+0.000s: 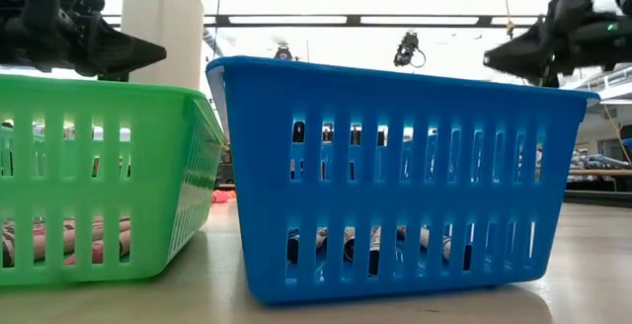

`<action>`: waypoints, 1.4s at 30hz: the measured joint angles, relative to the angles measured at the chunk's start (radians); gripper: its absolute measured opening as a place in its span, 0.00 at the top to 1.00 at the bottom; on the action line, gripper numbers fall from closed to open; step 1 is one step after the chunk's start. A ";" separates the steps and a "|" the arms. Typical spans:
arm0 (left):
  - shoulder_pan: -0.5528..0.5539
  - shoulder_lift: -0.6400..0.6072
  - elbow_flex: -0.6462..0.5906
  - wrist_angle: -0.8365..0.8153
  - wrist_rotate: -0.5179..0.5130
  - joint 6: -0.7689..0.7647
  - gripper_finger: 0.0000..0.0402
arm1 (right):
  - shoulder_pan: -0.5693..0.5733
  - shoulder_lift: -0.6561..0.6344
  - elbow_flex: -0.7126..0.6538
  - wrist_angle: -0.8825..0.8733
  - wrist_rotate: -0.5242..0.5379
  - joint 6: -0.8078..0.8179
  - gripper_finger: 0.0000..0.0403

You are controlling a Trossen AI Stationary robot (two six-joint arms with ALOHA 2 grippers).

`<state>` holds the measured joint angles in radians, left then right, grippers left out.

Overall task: Sort crayons
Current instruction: Return to Home Position

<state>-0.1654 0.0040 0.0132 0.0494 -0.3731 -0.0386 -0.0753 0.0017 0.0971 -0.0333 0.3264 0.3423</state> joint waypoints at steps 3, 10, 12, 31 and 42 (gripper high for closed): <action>0.000 0.000 0.000 0.000 0.001 -0.021 0.94 | 0.000 0.000 -0.030 -0.008 0.129 0.076 0.75; 0.000 0.003 0.000 0.000 0.002 -0.213 0.94 | 0.000 0.002 -0.055 -0.004 0.138 0.047 0.75; 0.000 0.003 0.000 0.000 0.001 -0.225 0.94 | 0.000 0.002 -0.054 -0.004 0.132 0.044 0.75; 0.000 0.003 0.000 -0.001 0.001 -0.229 0.94 | 0.000 0.002 -0.054 -0.005 0.125 0.048 0.75; 0.000 0.003 0.000 -0.001 0.001 -0.229 0.94 | 0.000 0.002 -0.054 -0.005 0.125 0.048 0.75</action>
